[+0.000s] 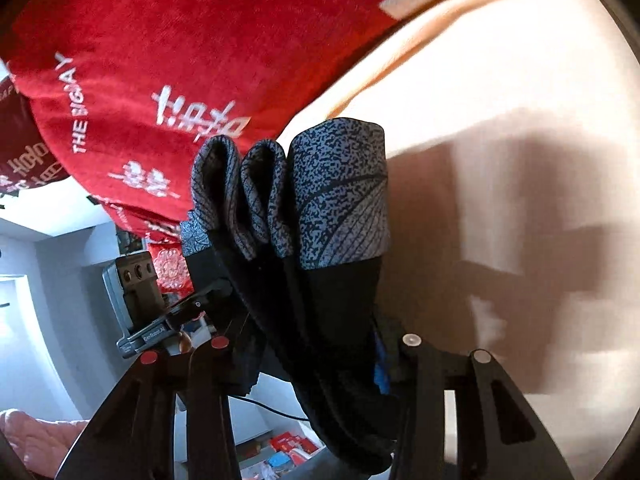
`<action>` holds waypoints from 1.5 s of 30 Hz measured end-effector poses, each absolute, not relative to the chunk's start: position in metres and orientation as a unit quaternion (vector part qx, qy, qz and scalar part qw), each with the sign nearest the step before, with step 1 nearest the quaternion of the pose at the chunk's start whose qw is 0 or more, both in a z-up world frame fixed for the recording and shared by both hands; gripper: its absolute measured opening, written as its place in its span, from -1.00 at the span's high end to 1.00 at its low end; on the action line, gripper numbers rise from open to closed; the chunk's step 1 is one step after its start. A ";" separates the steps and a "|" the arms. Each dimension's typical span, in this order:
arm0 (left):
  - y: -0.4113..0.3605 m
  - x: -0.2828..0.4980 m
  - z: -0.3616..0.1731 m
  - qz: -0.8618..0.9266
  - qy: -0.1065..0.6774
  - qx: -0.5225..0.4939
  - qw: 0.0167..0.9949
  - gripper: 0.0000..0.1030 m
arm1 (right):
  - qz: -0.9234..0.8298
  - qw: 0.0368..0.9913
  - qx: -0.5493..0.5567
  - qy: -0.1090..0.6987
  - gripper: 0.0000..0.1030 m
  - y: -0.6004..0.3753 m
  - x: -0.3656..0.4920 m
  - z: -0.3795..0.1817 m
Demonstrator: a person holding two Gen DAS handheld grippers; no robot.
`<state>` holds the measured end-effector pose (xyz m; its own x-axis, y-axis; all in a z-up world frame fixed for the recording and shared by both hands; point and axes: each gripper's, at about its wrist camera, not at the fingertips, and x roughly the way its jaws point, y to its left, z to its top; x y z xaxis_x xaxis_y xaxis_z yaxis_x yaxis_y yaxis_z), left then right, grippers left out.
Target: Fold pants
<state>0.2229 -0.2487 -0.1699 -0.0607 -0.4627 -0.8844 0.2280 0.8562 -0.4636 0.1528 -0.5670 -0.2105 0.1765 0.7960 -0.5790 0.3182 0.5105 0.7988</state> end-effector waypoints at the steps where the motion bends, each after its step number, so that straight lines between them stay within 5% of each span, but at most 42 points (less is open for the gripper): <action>1: -0.244 0.215 -0.166 -0.250 0.683 -0.084 0.682 -0.09 | 0.197 0.614 0.458 0.612 0.09 -0.565 0.146 -0.211; 12: -0.219 0.161 -0.227 -0.210 0.701 -0.063 0.679 -0.13 | 0.179 0.602 0.423 0.653 0.09 -0.536 0.089 -0.250; 20: -0.212 0.166 -0.244 -0.201 0.669 -0.044 0.714 -0.88 | 0.152 0.647 0.383 0.642 -0.30 -0.541 0.091 -0.270; 30: -0.204 0.143 -0.214 -0.163 0.672 0.033 0.722 -0.88 | 0.068 0.668 0.354 0.651 -0.38 -0.534 0.073 -0.235; 45: -0.211 0.087 -0.158 -0.142 0.673 0.095 0.719 -0.99 | -0.057 0.713 0.265 0.646 -1.00 -0.503 0.022 -0.155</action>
<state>0.0869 -0.2107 -0.1577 0.0533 -0.0757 -0.9957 0.3320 0.9417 -0.0538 0.0223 -0.5033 -0.1550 0.1576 0.2610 -0.9524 0.4250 0.8526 0.3040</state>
